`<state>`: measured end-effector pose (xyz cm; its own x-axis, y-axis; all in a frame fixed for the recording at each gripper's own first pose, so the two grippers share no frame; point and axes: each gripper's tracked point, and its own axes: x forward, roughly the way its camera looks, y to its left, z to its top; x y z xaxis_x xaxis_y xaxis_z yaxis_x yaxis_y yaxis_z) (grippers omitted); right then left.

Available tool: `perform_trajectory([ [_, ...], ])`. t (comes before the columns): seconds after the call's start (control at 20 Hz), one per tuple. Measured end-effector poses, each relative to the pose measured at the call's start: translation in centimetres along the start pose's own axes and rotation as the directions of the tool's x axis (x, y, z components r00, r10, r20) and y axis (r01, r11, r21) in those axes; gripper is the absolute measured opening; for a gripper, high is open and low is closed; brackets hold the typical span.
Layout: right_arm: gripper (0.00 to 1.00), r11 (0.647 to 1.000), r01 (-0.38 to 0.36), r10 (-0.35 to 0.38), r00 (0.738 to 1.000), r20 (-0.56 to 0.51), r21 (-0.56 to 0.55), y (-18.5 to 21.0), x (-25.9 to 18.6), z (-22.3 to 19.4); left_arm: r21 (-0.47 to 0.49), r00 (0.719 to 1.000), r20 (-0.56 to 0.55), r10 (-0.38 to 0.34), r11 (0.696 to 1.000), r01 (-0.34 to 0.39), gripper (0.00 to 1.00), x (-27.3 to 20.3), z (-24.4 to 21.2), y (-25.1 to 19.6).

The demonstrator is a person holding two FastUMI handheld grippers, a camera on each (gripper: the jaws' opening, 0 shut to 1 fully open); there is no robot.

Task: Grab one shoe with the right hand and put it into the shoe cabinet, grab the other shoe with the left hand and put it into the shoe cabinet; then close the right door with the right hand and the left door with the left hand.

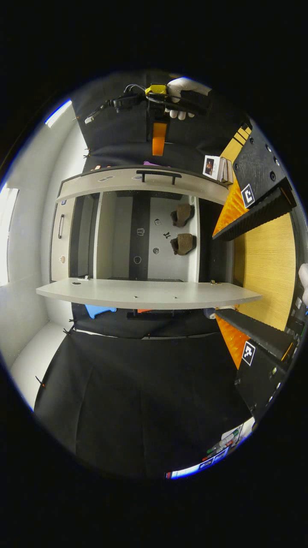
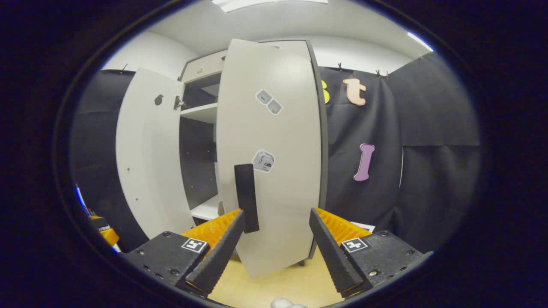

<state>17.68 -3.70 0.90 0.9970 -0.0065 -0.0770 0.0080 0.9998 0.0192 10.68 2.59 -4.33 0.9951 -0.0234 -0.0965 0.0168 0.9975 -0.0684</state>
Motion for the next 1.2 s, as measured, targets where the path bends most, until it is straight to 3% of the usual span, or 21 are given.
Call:
perform_trajectory([
  [0.4,0.99,0.998,0.06,-0.061,0.998,-0.026,-0.018,-0.1,-5.9,-3.3,0.03,0.999,0.012,0.038,0.999,-0.039,0.96,3.5,1.5,6.2],
  [0.95,0.99,0.985,0.171,-0.172,0.981,-0.091,-0.012,-0.3,-12.1,-7.7,0.128,0.981,0.115,0.157,0.977,-0.171,0.96,12.7,7.8,17.3],
  [1.2,0.99,0.979,0.205,-0.205,0.974,-0.093,-0.018,-0.8,-13.2,-7.9,0.143,0.978,0.129,0.164,0.973,-0.182,0.96,16.6,8.9,18.4],
])
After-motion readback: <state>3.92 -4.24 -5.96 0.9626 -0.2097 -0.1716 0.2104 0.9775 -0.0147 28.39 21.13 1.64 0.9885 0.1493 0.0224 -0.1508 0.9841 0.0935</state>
